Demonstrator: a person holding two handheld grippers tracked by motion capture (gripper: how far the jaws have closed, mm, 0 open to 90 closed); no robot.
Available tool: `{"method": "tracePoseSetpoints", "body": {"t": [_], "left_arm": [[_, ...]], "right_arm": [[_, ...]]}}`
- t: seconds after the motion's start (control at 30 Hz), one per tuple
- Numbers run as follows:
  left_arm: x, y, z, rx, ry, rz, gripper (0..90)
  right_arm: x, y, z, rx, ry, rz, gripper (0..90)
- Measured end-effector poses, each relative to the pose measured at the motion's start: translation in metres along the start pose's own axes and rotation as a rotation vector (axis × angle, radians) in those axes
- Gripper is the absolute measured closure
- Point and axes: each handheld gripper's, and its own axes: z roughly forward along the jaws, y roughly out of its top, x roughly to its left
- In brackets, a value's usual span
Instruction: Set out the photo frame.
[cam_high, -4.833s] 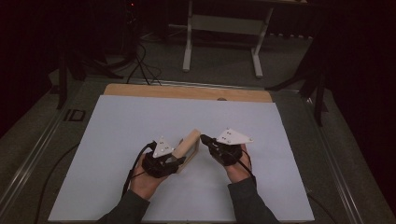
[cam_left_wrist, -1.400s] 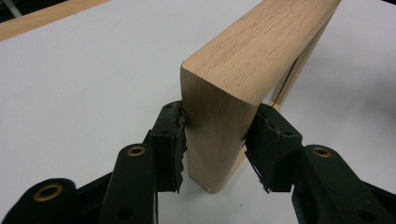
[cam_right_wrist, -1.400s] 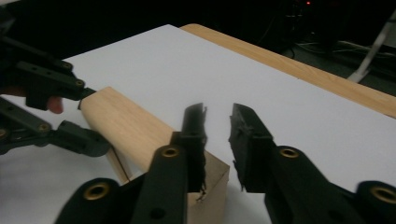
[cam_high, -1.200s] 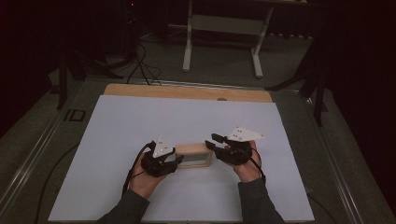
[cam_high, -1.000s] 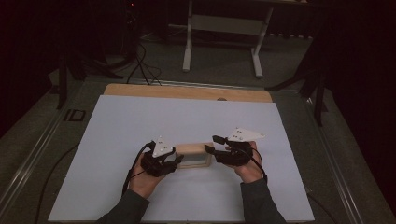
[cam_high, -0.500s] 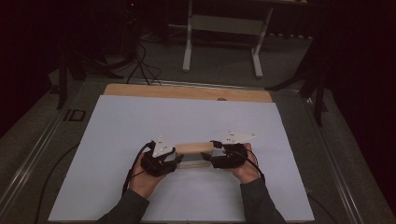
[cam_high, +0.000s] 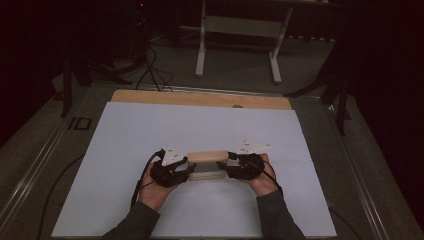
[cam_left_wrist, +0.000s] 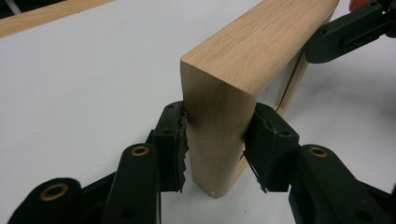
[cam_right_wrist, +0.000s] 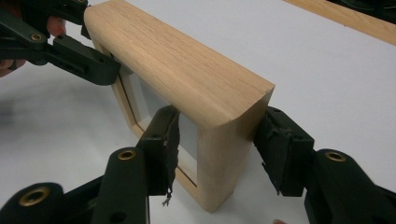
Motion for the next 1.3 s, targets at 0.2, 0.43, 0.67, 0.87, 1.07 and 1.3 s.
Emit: {"method": "tracePoseSetpoints", "body": {"t": [0.2, 0.43, 0.67, 0.87, 1.07, 1.3], "left_arm": [[0.002, 0.000, 0.000, -0.002, -0.003, -0.013, 58.4], [0.005, 0.001, 0.000, -0.002, -0.002, -0.027, 57.9], [0.009, 0.002, -0.002, -0.001, 0.006, -0.031, 56.6], [0.014, 0.003, 0.001, -0.002, 0.004, -0.037, 56.5], [0.022, 0.006, 0.002, 0.000, 0.014, -0.045, 55.9], [0.035, 0.005, 0.003, -0.012, 0.010, -0.068, 55.7]], "right_arm": [[0.001, 0.001, 0.001, -0.002, -0.010, -0.001, 50.4], [0.002, 0.002, 0.002, -0.002, -0.016, -0.002, 50.8], [0.006, 0.004, 0.005, -0.001, -0.024, -0.019, 52.2], [0.005, 0.005, 0.008, -0.001, -0.034, -0.012, 52.2], [0.005, 0.011, 0.015, 0.001, -0.051, -0.013, 52.2], [0.003, 0.019, 0.025, 0.005, -0.057, -0.013, 51.9]]}}
